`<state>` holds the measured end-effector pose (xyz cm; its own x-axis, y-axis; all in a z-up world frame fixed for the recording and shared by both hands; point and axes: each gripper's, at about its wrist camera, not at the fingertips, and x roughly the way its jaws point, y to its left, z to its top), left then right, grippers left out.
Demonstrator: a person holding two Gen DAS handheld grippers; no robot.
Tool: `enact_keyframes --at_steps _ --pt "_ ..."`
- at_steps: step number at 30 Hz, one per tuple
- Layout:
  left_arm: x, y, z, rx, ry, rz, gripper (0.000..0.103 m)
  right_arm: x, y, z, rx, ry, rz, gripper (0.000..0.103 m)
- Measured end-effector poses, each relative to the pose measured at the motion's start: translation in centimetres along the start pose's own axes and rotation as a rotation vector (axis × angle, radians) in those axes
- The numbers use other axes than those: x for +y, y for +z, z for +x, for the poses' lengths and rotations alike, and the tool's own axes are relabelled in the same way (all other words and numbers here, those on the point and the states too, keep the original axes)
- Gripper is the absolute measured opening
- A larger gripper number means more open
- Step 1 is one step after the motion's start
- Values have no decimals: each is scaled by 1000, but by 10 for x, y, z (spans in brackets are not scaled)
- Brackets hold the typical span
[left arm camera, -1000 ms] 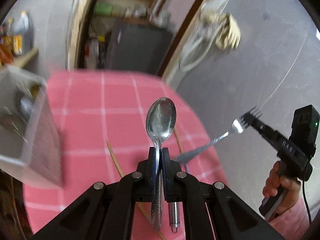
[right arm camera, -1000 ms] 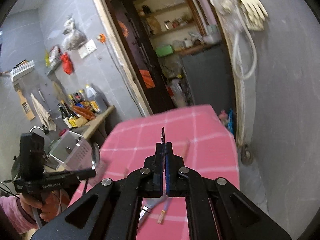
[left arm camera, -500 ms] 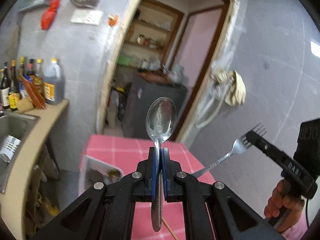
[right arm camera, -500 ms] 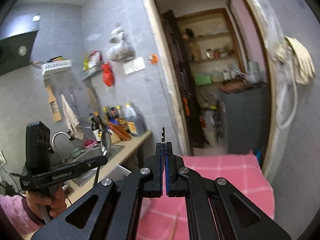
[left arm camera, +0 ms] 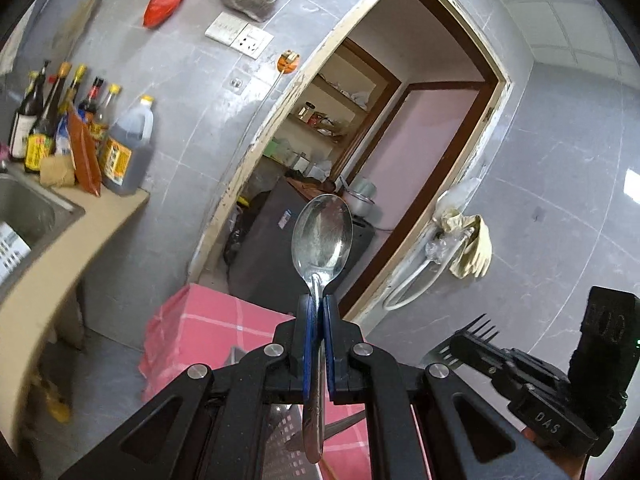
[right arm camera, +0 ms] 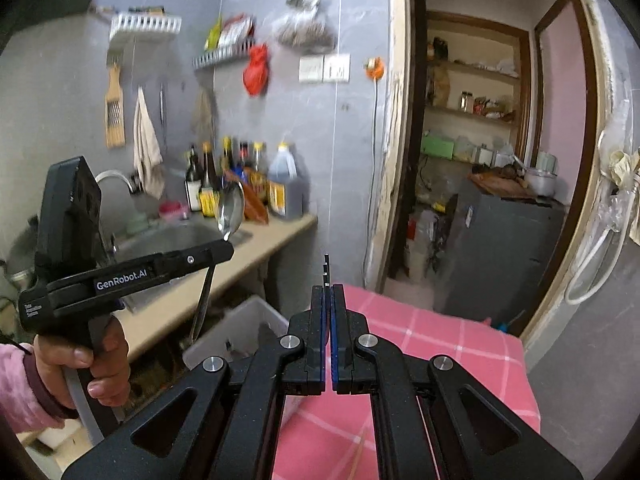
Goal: Organize utensils
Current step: 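Carry spoon and fork into the white basket and open both grippers, then withdraw both grippers from the basket back over the table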
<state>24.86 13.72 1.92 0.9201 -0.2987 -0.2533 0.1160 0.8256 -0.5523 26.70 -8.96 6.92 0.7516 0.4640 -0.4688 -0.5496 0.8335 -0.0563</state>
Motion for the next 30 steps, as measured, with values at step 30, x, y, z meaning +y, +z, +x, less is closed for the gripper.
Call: enact_keyframes --at_steps 30 --pt "31 -47 1 78 -10 76 6 3 -63 62 38 134 241 11"
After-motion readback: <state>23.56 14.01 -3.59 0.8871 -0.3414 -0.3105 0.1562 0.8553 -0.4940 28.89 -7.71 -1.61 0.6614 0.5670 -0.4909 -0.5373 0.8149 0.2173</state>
